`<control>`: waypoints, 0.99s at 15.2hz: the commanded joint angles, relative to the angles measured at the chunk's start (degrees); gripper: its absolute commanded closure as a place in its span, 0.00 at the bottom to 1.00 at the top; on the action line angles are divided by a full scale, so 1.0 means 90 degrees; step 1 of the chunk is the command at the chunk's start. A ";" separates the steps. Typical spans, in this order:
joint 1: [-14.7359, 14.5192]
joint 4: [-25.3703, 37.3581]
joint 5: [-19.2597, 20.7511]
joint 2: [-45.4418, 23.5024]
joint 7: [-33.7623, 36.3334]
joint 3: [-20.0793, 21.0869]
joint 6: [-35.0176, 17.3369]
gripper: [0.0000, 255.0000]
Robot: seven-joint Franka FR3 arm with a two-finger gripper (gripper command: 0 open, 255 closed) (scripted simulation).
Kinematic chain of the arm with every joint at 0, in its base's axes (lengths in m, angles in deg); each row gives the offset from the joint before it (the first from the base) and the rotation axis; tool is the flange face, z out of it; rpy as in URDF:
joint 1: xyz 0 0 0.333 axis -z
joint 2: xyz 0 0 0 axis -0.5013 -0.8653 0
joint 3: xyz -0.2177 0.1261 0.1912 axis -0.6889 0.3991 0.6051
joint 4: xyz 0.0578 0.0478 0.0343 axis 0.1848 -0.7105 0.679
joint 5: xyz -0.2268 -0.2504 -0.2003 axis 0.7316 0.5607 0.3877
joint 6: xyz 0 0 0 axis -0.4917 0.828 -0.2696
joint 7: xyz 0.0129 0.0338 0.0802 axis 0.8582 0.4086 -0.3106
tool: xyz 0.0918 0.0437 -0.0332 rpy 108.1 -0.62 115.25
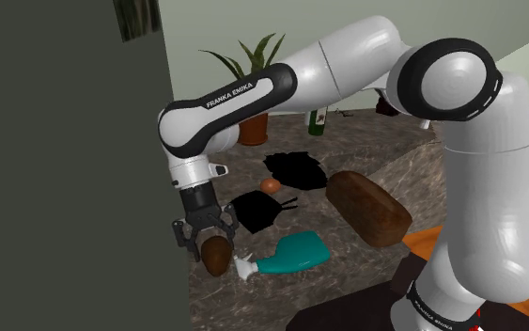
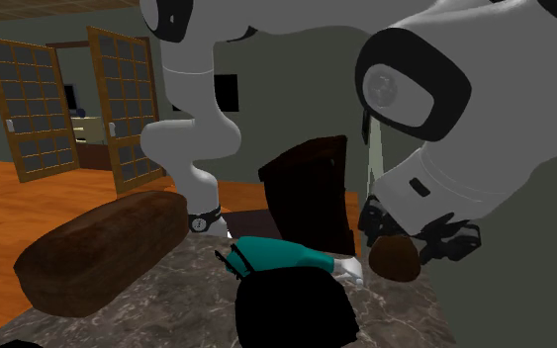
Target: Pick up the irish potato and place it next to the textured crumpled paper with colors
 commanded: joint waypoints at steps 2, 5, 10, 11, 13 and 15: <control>0.0021 0.0126 -0.0029 0.0108 0.0047 0.0015 0.0225 1.00; 0.0038 0.0254 -0.0057 0.0204 0.0097 0.0028 0.0438 1.00; 0.0062 0.0497 -0.0102 0.0340 0.0187 0.0048 0.0799 1.00; 0.0066 0.0550 -0.0111 0.0363 0.0206 0.0052 0.0872 1.00; 0.0074 0.0662 -0.0127 0.0407 0.0246 0.0059 0.1019 1.00; 0.0081 0.0780 -0.0143 0.0445 0.0287 0.0066 0.1167 1.00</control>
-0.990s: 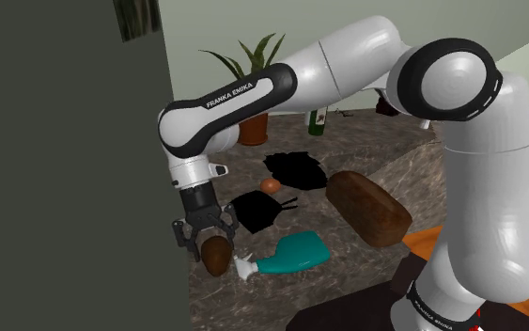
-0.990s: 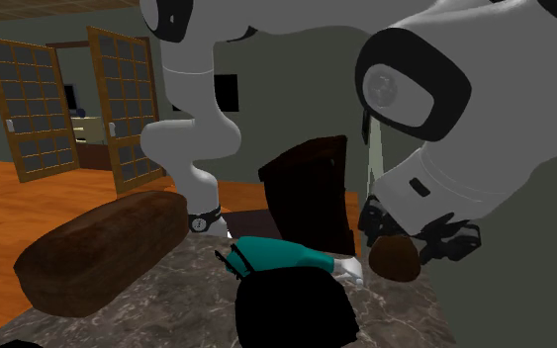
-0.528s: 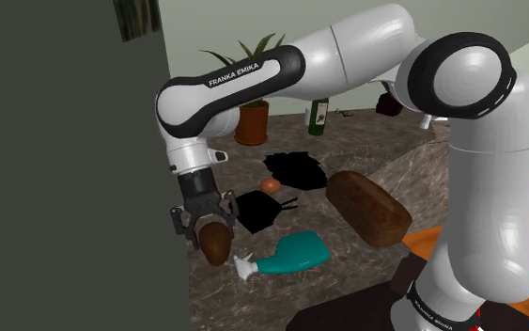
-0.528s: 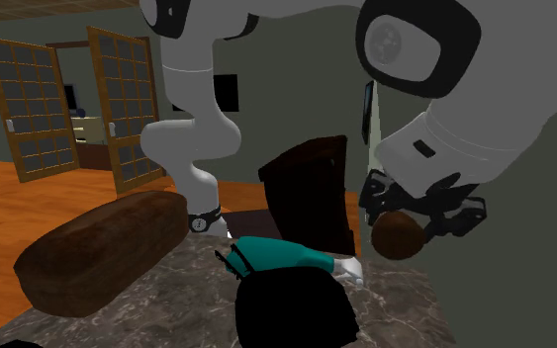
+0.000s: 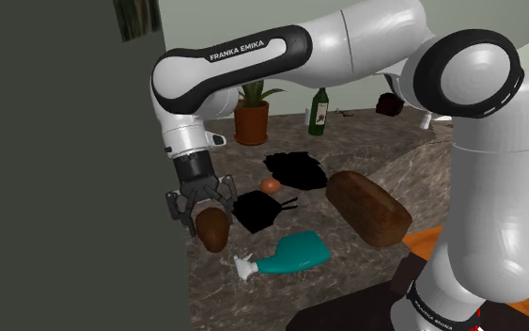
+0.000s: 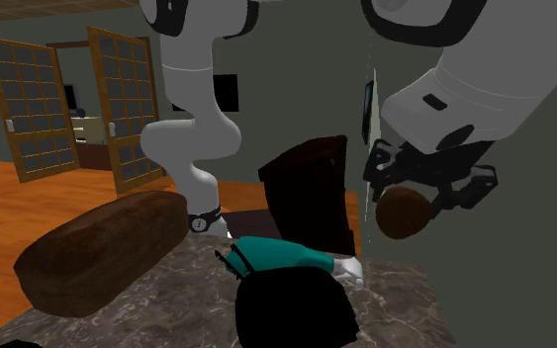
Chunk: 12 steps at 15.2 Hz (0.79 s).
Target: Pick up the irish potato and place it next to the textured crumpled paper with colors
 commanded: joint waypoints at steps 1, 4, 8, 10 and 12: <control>0.0011 0.0094 -0.0025 0.0062 0.0039 0.0009 0.0149 1.00; 0.0019 0.0288 -0.0047 0.0105 0.0106 0.0019 0.0374 1.00; 0.0227 0.0174 -0.0029 0.0318 -0.0153 -0.0078 0.0558 1.00; 0.0421 -0.0013 0.0019 0.0488 -0.0447 -0.0188 0.0629 1.00; 0.0608 -0.0167 0.0083 0.0632 -0.0739 -0.0304 0.0704 1.00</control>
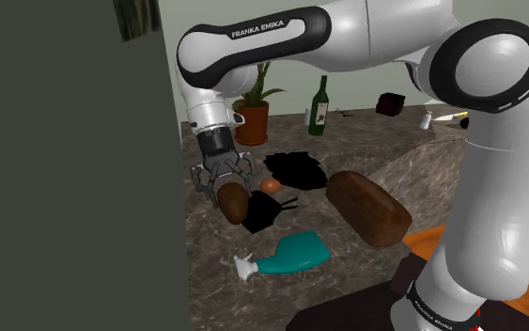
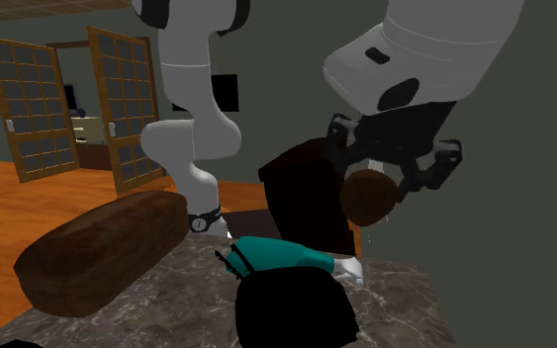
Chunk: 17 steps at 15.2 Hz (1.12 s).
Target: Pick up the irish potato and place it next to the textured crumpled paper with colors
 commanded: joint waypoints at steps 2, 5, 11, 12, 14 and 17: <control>0.0275 -0.0155 0.0118 0.0176 -0.0440 -0.0181 0.0145 1.00; 0.0535 -0.0280 0.0265 0.0307 -0.0869 -0.0367 0.0264 1.00; 0.1028 -0.0328 0.0633 0.0402 -0.1709 -0.0747 0.0497 1.00; 0.1106 -0.0310 0.0701 0.0397 -0.1847 -0.0811 0.0535 1.00; 0.1262 -0.0252 0.0842 0.0368 -0.2120 -0.0936 0.0611 1.00; 0.1492 -0.0109 0.1059 0.0280 -0.2523 -0.1119 0.0723 1.00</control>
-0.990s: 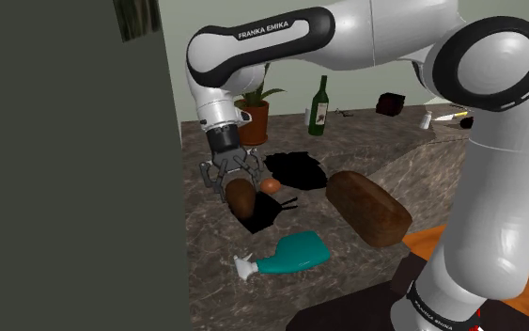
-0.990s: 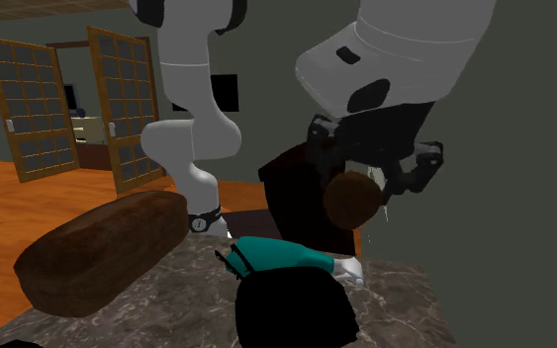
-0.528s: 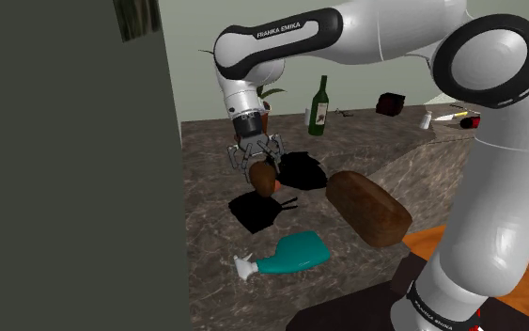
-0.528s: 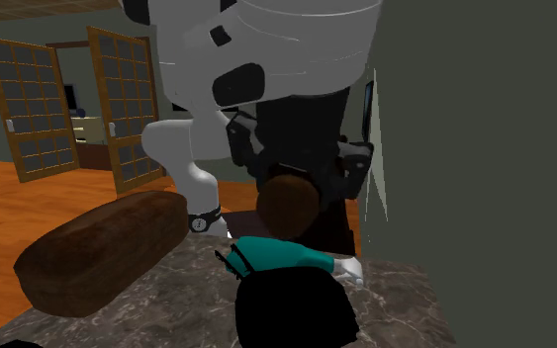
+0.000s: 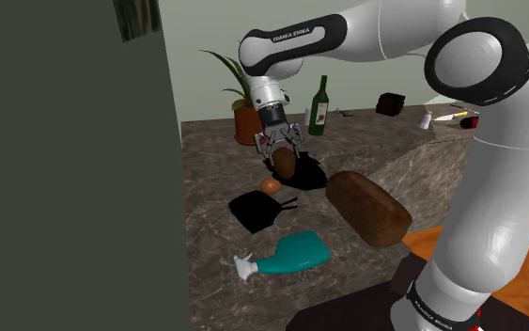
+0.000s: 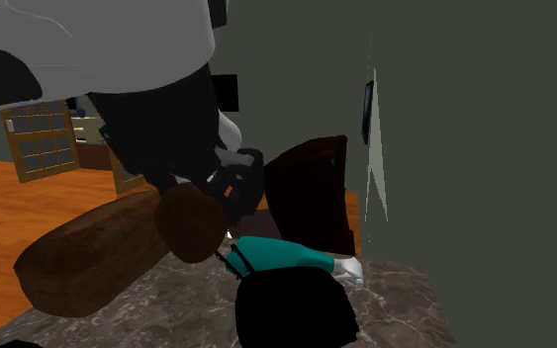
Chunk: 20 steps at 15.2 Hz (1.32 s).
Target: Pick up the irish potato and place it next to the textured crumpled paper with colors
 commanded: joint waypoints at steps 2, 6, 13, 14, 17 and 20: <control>0.0070 -0.0126 0.0080 -0.0056 -0.0158 -0.0059 -0.0164 1.00; 0.0065 -0.0391 0.0097 -0.0116 -0.0187 -0.0062 -0.0486 1.00; 0.0054 -0.0792 0.0129 -0.0270 -0.0229 -0.0067 -0.1037 1.00; 0.0052 -0.0843 0.0134 -0.0297 -0.0234 -0.0068 -0.1115 1.00; 0.0046 -0.0987 0.0150 -0.0385 -0.0249 -0.0071 -0.1346 1.00; 0.0039 -0.1118 0.0166 -0.0484 -0.0262 -0.0075 -0.1574 1.00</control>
